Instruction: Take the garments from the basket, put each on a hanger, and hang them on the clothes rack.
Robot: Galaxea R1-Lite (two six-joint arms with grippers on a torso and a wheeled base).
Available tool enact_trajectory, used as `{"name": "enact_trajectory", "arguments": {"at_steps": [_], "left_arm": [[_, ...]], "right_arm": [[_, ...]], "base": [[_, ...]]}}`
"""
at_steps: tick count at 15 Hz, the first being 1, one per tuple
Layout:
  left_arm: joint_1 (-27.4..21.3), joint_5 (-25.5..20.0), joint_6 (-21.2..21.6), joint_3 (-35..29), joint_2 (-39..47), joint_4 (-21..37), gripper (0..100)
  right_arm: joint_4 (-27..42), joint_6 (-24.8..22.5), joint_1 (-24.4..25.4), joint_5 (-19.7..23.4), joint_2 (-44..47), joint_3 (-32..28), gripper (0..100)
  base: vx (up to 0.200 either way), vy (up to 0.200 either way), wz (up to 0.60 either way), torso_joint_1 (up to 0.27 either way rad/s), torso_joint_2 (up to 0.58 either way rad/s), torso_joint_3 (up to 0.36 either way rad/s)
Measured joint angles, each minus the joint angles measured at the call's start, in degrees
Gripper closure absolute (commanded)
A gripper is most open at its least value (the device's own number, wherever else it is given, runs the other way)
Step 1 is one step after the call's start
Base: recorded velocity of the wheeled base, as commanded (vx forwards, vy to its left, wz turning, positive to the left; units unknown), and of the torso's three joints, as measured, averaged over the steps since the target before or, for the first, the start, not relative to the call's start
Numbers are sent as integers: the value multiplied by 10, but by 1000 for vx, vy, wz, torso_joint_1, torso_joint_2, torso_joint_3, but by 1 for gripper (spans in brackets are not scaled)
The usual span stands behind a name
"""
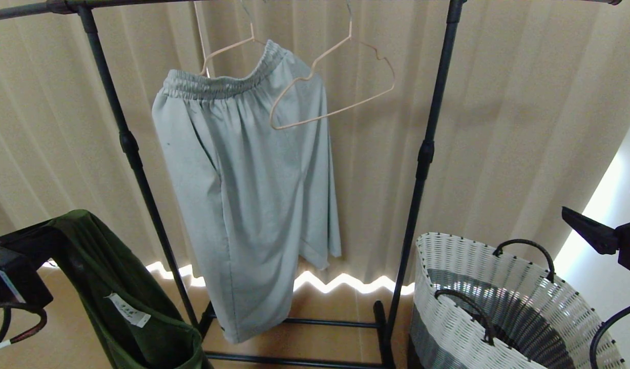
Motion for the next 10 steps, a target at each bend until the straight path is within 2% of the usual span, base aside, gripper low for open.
{"name": "enact_trajectory", "arguments": {"at_steps": [8,10], "left_arm": [[6,0,3,7,1,0,100],[8,0,7,9,1,0,100]], "right_arm": [[0,0,0,2,-6,6,0],[0,0,0,2,-9,7,0]], "base": [[0,0,0,1,-9,-3],[0,0,0,41,-273,-237]]}}
